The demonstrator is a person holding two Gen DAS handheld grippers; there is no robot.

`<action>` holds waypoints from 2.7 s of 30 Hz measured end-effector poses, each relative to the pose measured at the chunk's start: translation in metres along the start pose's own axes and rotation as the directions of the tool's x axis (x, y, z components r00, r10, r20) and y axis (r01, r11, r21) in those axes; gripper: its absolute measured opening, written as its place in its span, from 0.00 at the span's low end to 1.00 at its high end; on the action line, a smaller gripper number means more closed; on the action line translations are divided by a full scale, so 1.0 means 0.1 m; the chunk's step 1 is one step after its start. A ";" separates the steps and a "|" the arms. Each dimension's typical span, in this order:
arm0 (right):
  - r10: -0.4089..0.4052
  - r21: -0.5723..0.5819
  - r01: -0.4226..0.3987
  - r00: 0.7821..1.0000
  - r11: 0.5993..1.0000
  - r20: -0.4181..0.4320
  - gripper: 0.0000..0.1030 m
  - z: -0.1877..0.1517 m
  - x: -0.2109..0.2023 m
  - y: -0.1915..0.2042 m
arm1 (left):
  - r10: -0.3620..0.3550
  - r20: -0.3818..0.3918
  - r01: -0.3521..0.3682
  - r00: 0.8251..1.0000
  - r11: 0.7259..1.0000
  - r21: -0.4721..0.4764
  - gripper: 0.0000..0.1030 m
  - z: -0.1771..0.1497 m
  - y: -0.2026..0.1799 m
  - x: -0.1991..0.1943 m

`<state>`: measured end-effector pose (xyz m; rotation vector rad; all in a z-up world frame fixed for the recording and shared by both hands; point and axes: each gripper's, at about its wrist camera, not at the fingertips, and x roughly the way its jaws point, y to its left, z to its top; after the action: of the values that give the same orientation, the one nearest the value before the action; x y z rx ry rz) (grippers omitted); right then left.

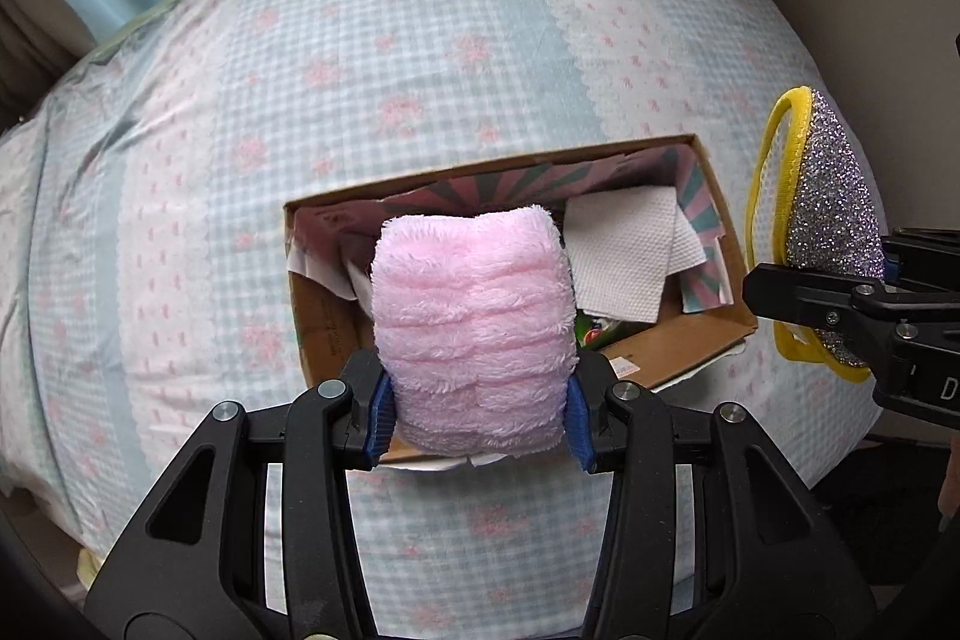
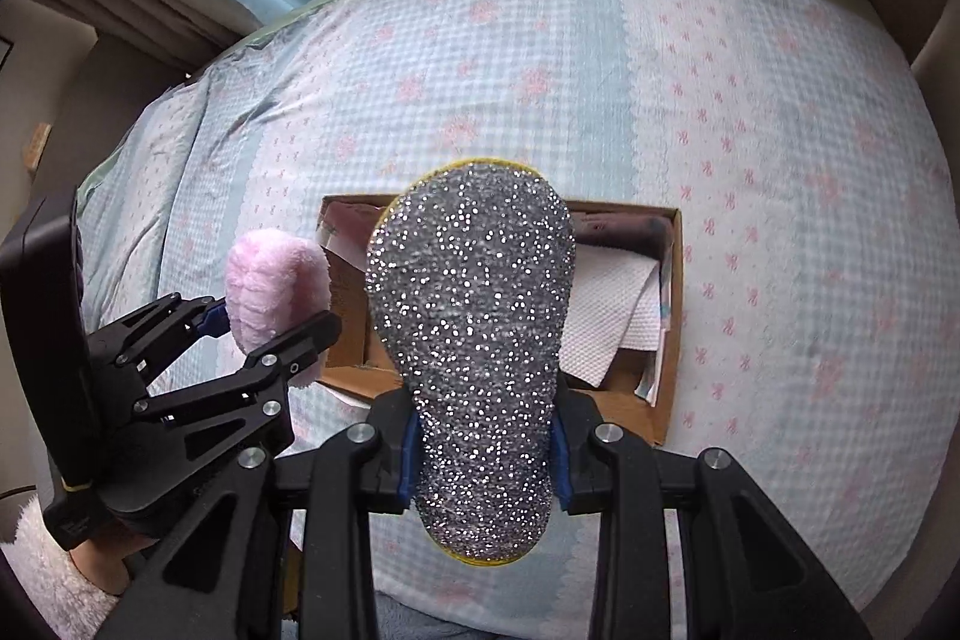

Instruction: Organize soft objects

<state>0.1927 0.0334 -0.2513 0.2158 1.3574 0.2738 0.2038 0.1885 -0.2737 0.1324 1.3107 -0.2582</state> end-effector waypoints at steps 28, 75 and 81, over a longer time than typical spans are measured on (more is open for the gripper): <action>-0.011 0.211 0.048 0.985 0.976 -0.173 0.95 0.39 1.22 -0.44 | 0.002 -0.171 0.025 0.985 0.988 0.155 1.00 -0.07 -0.14 0.92; -0.280 0.038 0.327 0.736 0.944 0.617 0.95 -1.43 -2.76 -0.03 | 0.171 0.627 -0.086 0.760 0.983 -0.164 1.00 -1.11 -1.17 -3.04; -0.279 0.041 0.327 0.726 0.944 0.628 0.95 -1.47 -2.80 -0.07 | 0.186 0.637 -0.098 0.748 0.980 -0.171 1.00 -1.13 -1.23 -3.09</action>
<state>-0.0037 -0.0626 -0.0227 0.0087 0.6885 -0.0373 -0.0064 0.1323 0.0019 0.0255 0.6053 -0.0704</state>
